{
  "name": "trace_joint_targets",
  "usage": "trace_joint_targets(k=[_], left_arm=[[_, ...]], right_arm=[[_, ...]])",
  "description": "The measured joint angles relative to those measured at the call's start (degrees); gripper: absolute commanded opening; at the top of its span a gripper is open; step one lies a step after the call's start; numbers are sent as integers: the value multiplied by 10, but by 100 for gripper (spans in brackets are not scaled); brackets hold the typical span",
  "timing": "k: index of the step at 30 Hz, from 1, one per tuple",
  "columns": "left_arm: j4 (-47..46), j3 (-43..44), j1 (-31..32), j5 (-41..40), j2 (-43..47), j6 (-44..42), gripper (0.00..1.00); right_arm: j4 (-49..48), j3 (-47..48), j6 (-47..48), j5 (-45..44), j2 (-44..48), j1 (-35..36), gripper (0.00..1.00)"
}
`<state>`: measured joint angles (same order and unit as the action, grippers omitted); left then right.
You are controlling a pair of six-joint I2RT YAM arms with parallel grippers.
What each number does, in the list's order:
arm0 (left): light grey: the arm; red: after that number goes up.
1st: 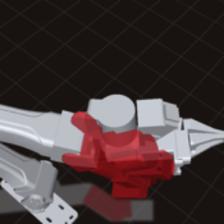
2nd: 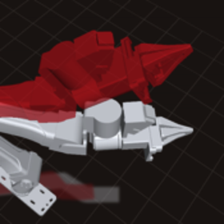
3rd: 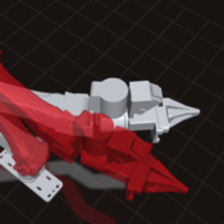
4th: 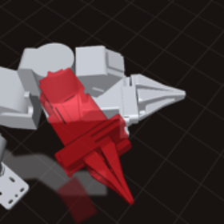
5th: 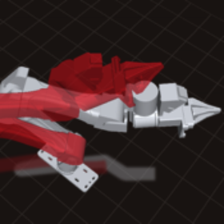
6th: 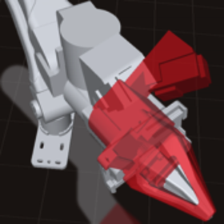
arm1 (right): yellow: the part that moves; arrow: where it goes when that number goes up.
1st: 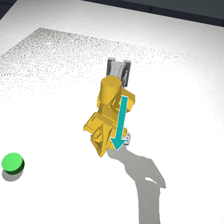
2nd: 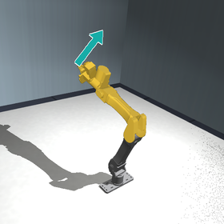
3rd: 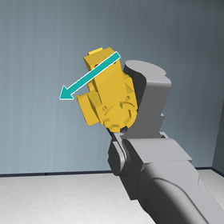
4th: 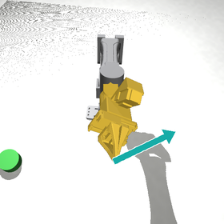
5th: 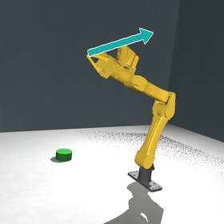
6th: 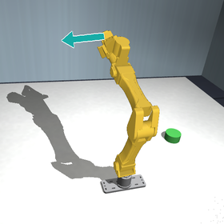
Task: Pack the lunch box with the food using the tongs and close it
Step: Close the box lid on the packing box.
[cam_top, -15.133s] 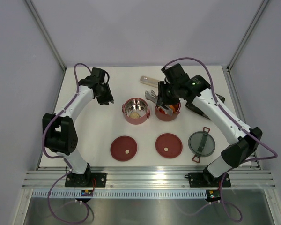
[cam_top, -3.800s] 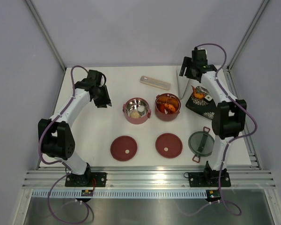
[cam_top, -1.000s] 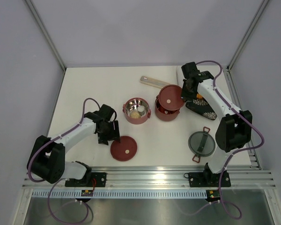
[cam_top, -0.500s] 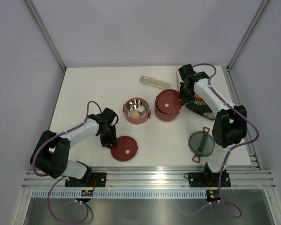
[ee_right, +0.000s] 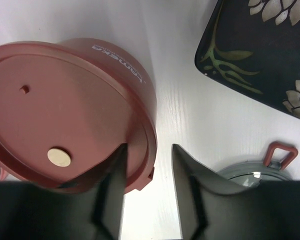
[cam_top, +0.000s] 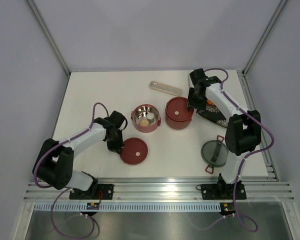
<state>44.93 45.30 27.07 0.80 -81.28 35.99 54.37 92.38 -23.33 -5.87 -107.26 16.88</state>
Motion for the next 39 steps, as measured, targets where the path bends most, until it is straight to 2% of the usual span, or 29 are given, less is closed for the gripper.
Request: trace_joint_targets(k=[2, 13, 17, 22, 26, 31, 39], left_arm=[[8, 19, 0, -8, 4, -2, 0], [48, 136, 0, -28, 44, -34, 0], [63, 200, 0, -36, 35, -44, 0], [60, 330, 0, -47, -57, -47, 0], [58, 401, 0, -57, -139, -47, 0], [62, 447, 0, -63, -215, -47, 0], [63, 460, 0, -69, -263, -46, 0]], right_arm=[[3, 2, 3, 2, 0, 0, 63], [14, 21, 6, 5, 48, 0, 80], [14, 22, 5, -7, 83, 0, 81], [12, 19, 2, -19, 108, 0, 81], [8, -6, -4, -21, 125, 0, 78], [9, -24, -9, -21, 139, 0, 77], [8, -37, -14, -20, 148, 0, 76]])
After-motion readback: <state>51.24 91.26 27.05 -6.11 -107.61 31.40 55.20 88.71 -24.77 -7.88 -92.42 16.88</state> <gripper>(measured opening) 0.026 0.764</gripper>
